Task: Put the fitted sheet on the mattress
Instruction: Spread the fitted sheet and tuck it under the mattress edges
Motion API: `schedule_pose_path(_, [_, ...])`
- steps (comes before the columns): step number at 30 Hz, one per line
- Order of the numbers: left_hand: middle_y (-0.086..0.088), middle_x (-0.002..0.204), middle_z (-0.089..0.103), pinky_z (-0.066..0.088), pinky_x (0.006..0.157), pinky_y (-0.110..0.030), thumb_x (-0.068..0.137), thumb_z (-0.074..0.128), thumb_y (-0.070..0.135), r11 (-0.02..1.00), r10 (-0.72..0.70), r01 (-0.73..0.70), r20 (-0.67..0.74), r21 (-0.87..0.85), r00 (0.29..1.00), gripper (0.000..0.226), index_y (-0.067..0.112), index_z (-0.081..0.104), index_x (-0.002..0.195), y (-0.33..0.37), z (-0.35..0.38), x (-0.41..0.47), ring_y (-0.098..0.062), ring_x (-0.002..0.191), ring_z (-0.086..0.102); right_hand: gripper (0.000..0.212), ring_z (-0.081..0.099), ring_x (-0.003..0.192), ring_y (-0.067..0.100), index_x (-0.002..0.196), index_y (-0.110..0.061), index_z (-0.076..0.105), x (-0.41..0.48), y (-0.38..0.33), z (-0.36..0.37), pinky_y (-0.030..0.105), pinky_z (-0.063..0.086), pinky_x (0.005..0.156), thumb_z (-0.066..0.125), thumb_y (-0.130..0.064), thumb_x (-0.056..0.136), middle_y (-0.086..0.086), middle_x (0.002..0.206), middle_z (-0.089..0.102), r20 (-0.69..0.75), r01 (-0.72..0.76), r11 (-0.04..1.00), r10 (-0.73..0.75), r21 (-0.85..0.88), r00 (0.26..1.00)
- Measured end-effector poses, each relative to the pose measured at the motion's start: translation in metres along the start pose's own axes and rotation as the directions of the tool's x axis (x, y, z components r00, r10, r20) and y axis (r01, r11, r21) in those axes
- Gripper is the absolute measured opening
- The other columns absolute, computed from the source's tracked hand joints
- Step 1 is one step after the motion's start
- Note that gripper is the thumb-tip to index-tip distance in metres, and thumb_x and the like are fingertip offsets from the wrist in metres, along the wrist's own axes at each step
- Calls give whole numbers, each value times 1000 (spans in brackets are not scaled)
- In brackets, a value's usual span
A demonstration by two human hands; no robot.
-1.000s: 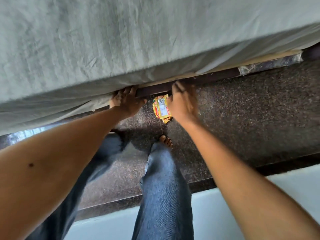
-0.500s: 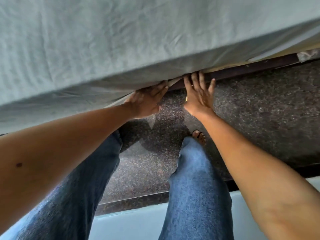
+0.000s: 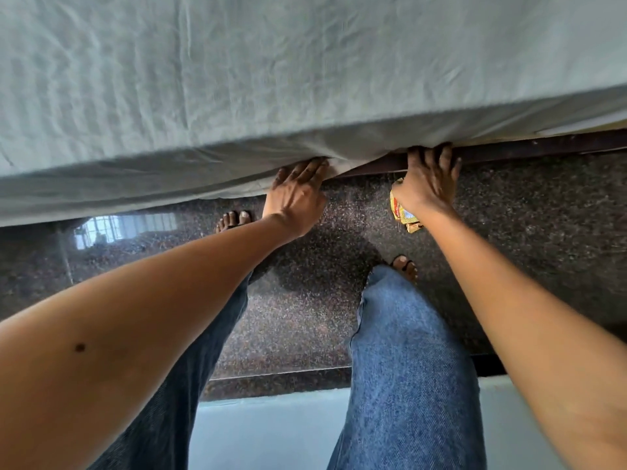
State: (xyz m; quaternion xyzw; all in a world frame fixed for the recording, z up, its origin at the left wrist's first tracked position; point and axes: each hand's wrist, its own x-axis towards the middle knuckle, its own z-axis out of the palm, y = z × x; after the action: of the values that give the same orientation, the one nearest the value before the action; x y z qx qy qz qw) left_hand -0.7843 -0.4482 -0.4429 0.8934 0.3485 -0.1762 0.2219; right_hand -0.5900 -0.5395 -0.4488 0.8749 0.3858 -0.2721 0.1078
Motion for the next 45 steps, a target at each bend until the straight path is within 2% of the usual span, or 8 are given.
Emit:
schedule_pose_path(10, [-3, 152, 31, 26, 113, -36, 94, 41, 18, 996, 80, -81, -36, -22, 996, 56, 17, 26, 148, -6, -14, -11, -21, 139, 30, 60, 32, 136, 36, 139, -1, 43, -43, -43, 20, 43, 12, 119, 51, -25, 85, 15, 150, 34, -177, 303, 952, -291, 45, 940])
schedule_pose_path(17, [-12, 137, 52, 44, 101, -43, 89, 40, 12, 991, 107, -118, -156, -61, 982, 53, 13, 41, 142, -17, -8, -12, -29, 120, 53, 73, 29, 138, 27, 143, -8, 36, -37, -64, 17, 41, 3, 118, 49, -49, 84, 13, 148, 34, -177, 277, 961, -271, 13, 946])
schedule_pose_path(22, [-7, 145, 43, 34, 107, -39, 96, 31, 30, 993, 100, -106, -124, -43, 987, 51, 20, 32, 146, -22, -4, -8, -24, 131, 43, 91, 6, 146, 29, 149, -11, 22, -34, -78, 28, 53, -9, 114, 39, -71, 82, 11, 156, 14, -96, 184, 983, -184, -9, 978])
schedule_pose_path(27, [-4, 139, 51, 38, 100, -35, 94, 39, 21, 994, 12, -25, -120, -102, 993, 53, 30, 31, 145, -12, -10, 1, -25, 123, 51, 73, 5, 144, 33, 140, -22, 37, -19, -96, 29, 54, 12, 108, 40, -68, 84, 5, 151, 29, -83, 54, 994, -46, 97, 996])
schedule_pose_path(31, [-13, 134, 55, 43, 99, -37, 90, 45, 15, 993, 92, -108, -270, -43, 958, 47, 12, 47, 137, -13, -7, -19, -29, 119, 56, 58, 20, 136, 31, 120, -24, 57, -9, -104, 27, 48, 23, 100, 40, -66, 84, 2, 133, 52, -126, -28, 994, 42, 108, 991])
schedule_pose_path(35, [-8, 155, 24, 18, 117, -36, 94, 38, 21, 998, 64, -62, -80, 23, 995, 57, 11, 22, 149, -26, 2, -24, -20, 142, 25, 73, 16, 137, 32, 133, -18, 50, -11, -108, 23, 47, 23, 102, 28, -71, 87, 4, 144, 42, -59, -44, 997, 48, 62, 997])
schedule_pose_path(40, [-1, 155, 24, 26, 110, -35, 96, 36, 29, 996, -59, 60, 11, -64, 998, 57, 19, 19, 150, -32, -8, -13, -18, 140, 27, 73, 5, 144, 32, 146, -11, 29, -22, -101, 19, 51, 9, 113, 29, -61, 93, 9, 156, 22, 22, -1, 995, -2, 95, 1000])
schedule_pose_path(45, [7, 158, 11, 17, 114, -38, 96, 34, 37, 995, -100, 99, 85, 12, 991, 65, 26, 2, 151, -38, 2, -15, -14, 143, 18, 69, 13, 145, 27, 148, -7, 24, -51, -112, 28, 46, 8, 118, 50, -34, 90, 12, 156, 21, -144, 86, 985, -64, 151, 988])
